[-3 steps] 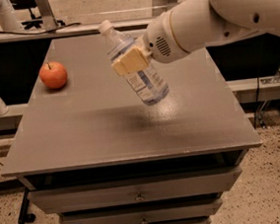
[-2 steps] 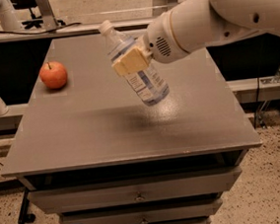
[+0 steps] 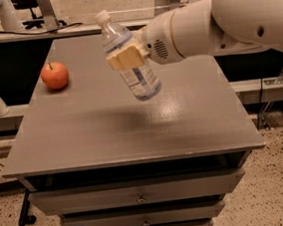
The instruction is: Place blue plastic bottle upright
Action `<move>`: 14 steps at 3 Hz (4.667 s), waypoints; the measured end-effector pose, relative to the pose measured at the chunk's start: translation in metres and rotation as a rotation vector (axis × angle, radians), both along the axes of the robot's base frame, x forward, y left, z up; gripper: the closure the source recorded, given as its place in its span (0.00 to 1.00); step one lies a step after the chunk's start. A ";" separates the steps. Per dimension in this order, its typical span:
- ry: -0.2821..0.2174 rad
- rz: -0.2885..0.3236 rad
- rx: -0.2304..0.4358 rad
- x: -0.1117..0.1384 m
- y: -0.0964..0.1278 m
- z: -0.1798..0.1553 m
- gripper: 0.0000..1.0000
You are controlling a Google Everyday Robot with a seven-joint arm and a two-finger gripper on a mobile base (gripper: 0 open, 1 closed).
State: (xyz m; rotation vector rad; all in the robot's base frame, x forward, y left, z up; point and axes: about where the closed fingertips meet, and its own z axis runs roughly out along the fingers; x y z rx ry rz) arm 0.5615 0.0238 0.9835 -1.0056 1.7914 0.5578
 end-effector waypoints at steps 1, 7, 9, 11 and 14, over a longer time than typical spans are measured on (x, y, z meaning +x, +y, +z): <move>-0.108 -0.028 0.087 0.013 0.015 0.008 1.00; -0.342 -0.129 0.414 0.014 0.044 -0.048 1.00; -0.328 -0.115 0.394 0.009 0.048 -0.059 0.61; -0.328 -0.115 0.394 0.009 0.048 -0.058 0.14; -0.310 -0.152 0.339 -0.015 0.009 -0.069 0.00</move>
Offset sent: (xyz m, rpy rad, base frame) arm 0.0250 0.0279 -0.0063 0.2548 -0.3189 -0.1247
